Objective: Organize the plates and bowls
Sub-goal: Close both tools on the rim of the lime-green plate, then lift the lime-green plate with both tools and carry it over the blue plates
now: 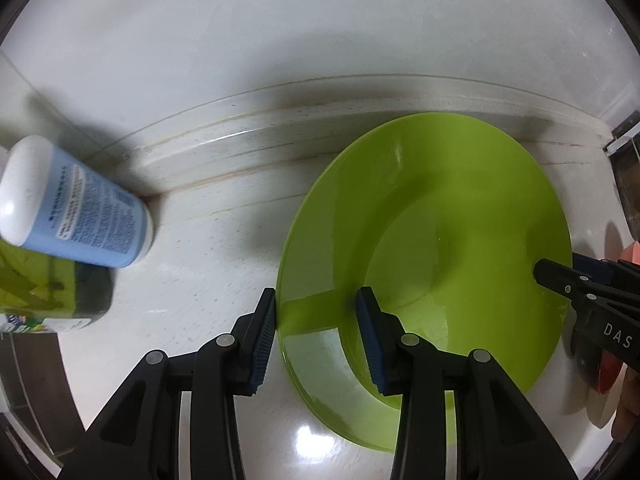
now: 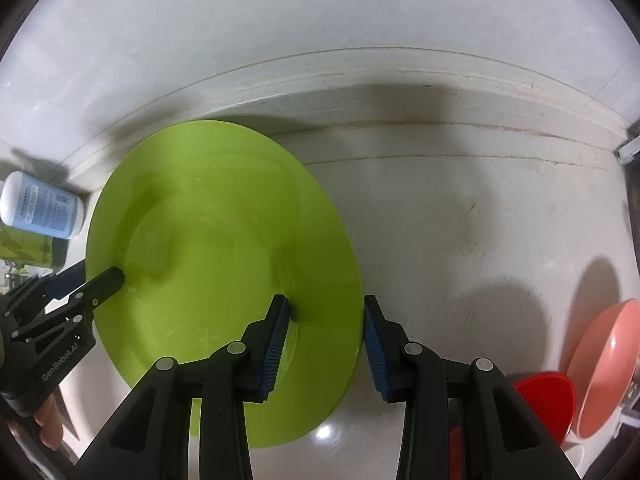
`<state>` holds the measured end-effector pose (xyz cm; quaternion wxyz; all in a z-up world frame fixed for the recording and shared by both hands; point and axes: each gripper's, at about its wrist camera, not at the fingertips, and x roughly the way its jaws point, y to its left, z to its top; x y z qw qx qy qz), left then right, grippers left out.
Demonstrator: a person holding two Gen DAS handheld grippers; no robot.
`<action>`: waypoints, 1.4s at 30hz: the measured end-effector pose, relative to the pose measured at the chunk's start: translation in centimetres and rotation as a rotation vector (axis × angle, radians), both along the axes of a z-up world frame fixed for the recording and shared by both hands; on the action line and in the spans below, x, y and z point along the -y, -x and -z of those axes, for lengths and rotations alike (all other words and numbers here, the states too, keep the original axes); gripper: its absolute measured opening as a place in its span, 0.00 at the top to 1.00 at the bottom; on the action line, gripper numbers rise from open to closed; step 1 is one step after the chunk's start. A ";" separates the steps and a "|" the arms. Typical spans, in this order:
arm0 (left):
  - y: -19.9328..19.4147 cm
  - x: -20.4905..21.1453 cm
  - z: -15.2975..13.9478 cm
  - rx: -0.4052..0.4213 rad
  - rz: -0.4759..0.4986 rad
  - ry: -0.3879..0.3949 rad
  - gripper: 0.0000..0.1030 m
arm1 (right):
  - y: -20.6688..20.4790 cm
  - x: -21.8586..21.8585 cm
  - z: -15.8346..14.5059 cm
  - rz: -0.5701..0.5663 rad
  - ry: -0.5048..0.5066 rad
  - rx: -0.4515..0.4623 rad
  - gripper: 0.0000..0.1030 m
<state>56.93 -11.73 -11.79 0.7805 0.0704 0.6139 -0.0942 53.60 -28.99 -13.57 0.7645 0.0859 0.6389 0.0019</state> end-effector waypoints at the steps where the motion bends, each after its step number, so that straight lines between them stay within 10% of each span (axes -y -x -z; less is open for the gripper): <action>1: 0.2 0.0 -0.2 0.000 -0.001 -0.004 0.61 | 0.1 -0.1 -0.1 0.004 -0.006 -0.006 0.63; 42: 16.3 -13.6 -6.7 0.027 -0.057 0.037 0.61 | 15.6 -13.0 -8.1 -0.067 0.047 0.055 0.63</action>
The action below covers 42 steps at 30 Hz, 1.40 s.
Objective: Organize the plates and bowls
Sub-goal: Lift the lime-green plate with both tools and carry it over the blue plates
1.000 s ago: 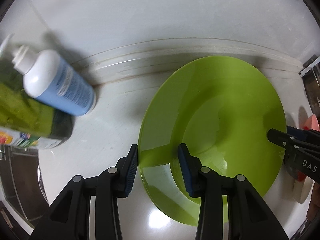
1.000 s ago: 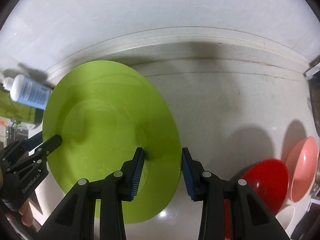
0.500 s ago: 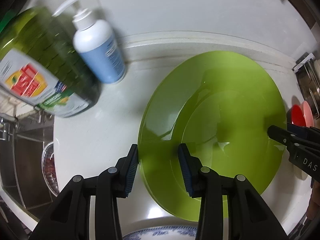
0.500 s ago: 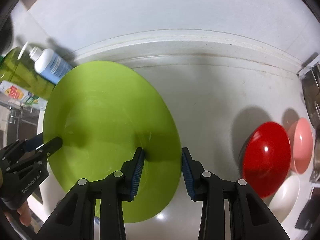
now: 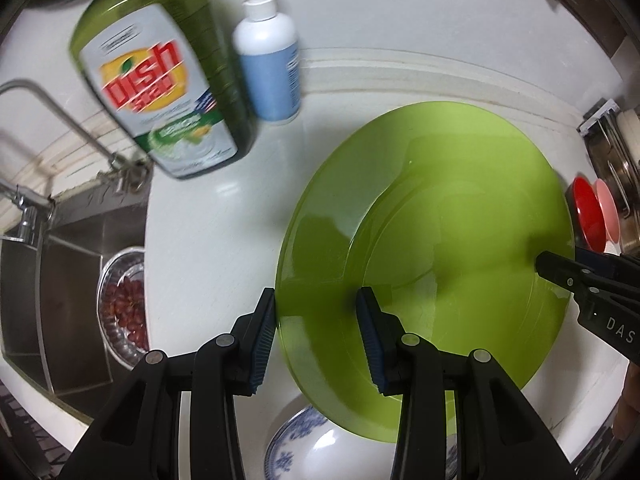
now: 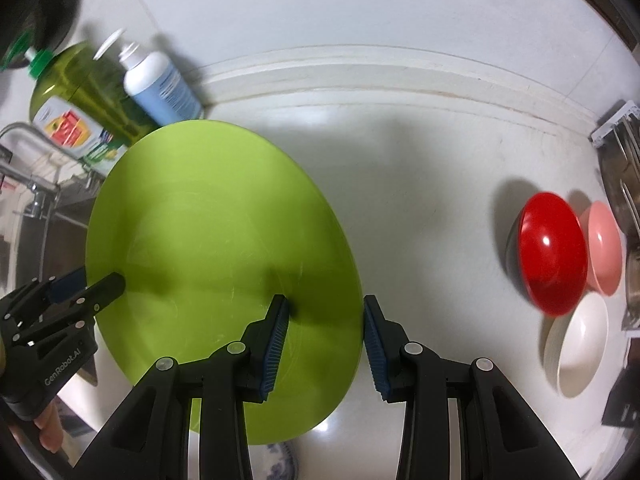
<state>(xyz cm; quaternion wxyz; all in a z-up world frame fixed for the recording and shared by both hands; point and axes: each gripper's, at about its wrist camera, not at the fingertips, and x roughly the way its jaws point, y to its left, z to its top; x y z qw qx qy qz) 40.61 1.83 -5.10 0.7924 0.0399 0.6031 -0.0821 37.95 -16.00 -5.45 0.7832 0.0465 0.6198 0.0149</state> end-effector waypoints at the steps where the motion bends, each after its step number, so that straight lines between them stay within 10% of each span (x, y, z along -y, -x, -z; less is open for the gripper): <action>1: 0.4 -0.3 0.0 -0.001 0.001 -0.001 0.61 | 0.3 -0.5 0.0 -0.001 0.001 0.000 0.63; 42: 12.5 -5.8 5.6 -0.121 -0.022 -0.038 0.62 | 12.1 -6.4 4.9 -0.073 -0.020 -0.140 0.62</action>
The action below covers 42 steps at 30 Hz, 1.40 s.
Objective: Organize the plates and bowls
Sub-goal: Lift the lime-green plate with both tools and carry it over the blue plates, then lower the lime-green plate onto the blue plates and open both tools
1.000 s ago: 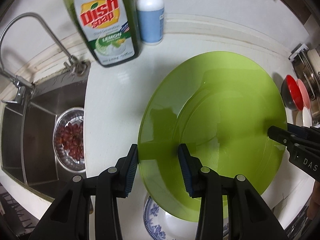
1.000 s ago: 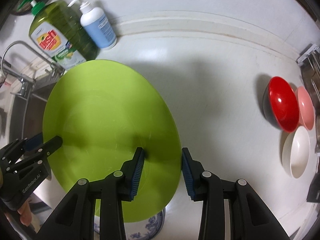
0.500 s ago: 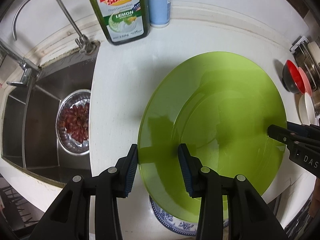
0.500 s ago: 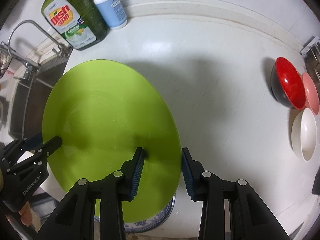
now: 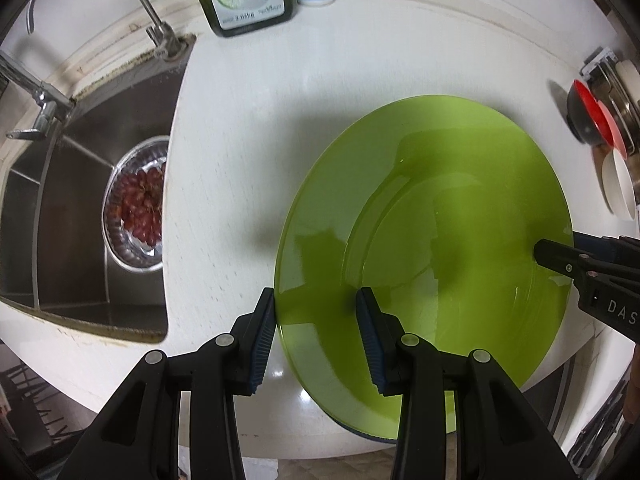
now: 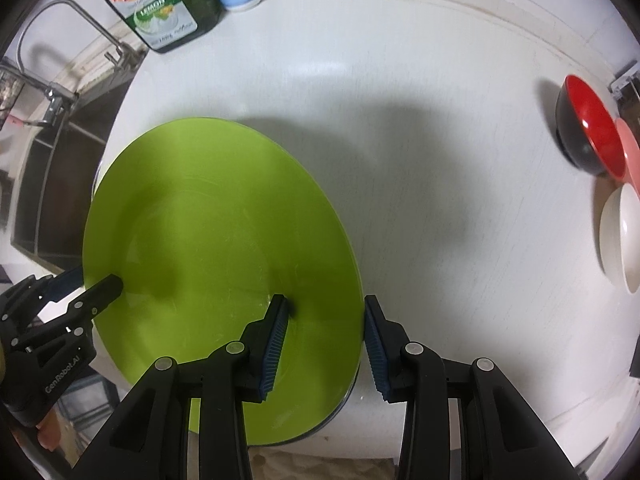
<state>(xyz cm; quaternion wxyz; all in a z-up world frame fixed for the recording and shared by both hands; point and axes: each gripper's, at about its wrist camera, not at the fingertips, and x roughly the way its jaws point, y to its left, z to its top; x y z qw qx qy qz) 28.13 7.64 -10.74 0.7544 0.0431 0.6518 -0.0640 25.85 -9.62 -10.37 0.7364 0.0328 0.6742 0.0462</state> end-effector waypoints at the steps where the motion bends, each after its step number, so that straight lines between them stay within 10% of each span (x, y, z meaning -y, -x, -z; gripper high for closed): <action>1: 0.2 0.0 0.2 -0.004 0.004 -0.001 0.62 | 0.3 0.0 0.3 -0.002 0.000 -0.006 0.62; 34: 2.3 0.5 2.9 -0.050 0.043 -0.008 0.61 | 1.5 -0.9 3.0 -0.082 0.042 -0.051 0.59; 42: 2.5 0.7 1.8 0.022 0.060 -0.042 0.42 | 1.6 -0.4 2.6 -0.087 0.005 -0.037 0.53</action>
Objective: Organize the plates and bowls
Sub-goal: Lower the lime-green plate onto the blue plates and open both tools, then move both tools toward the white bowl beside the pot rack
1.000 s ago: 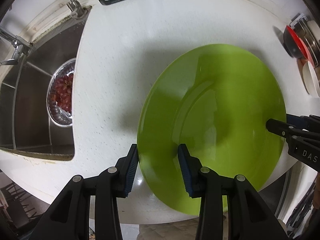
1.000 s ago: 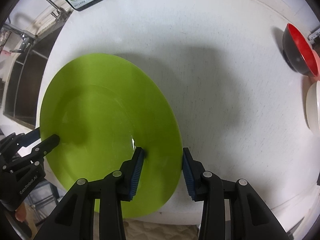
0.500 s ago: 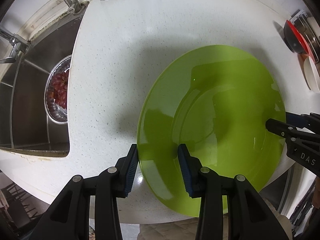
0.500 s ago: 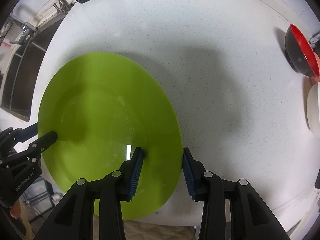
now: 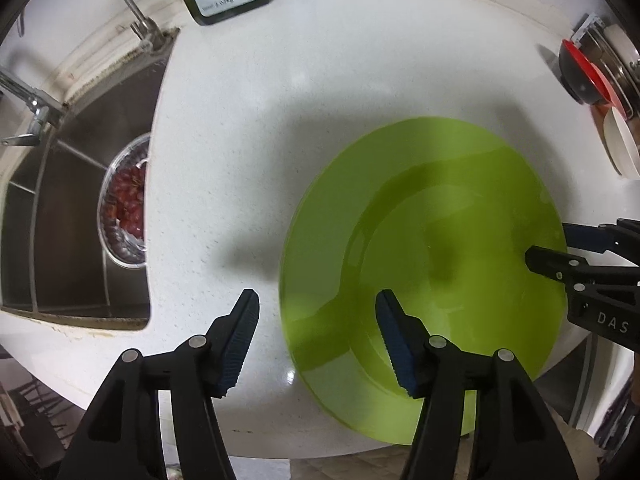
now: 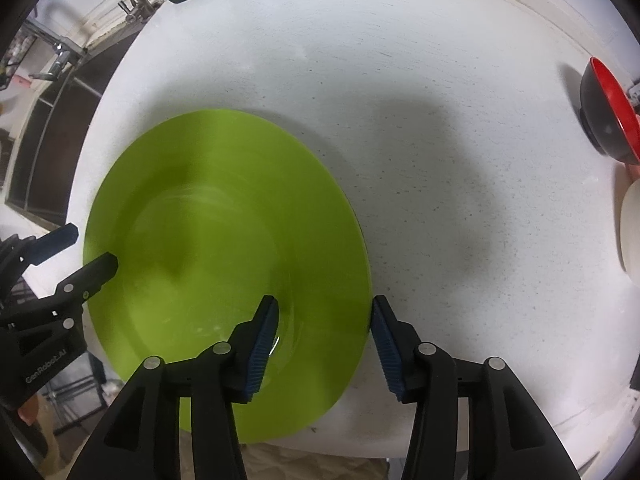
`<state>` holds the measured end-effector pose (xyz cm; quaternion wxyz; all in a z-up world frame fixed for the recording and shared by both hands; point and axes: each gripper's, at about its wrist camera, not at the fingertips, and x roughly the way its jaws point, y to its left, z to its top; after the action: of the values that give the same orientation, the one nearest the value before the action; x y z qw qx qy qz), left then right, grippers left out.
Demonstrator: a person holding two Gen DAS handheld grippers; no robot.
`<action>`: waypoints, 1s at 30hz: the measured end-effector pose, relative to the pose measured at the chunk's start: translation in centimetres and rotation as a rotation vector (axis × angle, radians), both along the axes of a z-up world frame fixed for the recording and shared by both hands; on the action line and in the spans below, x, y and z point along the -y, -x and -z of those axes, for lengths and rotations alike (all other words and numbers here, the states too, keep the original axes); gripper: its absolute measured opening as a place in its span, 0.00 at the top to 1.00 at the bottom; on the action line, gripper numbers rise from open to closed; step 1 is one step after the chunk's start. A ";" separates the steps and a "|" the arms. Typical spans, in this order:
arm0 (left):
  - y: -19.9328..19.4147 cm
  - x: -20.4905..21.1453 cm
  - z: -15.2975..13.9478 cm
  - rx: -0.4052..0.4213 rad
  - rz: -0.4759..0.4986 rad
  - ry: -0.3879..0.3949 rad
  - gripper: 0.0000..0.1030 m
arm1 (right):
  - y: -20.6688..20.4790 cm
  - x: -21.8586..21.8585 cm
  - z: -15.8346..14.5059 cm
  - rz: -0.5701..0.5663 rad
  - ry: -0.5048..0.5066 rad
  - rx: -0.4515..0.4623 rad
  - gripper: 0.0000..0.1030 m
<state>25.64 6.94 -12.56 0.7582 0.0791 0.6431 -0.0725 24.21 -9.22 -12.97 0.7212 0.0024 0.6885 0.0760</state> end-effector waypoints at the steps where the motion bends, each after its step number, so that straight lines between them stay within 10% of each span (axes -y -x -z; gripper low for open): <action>1: 0.0 -0.1 -0.1 0.004 -0.001 0.002 0.40 | 0.2 0.6 -0.3 0.004 -0.005 0.008 0.53; 30: -0.3 7.0 -8.6 0.280 0.169 0.138 0.26 | 3.2 8.2 -8.8 0.218 0.037 0.373 0.39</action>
<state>25.91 -0.08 -3.98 0.8351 0.0899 0.5159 -0.1684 21.00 -17.44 -4.18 0.8400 0.0495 0.5401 -0.0157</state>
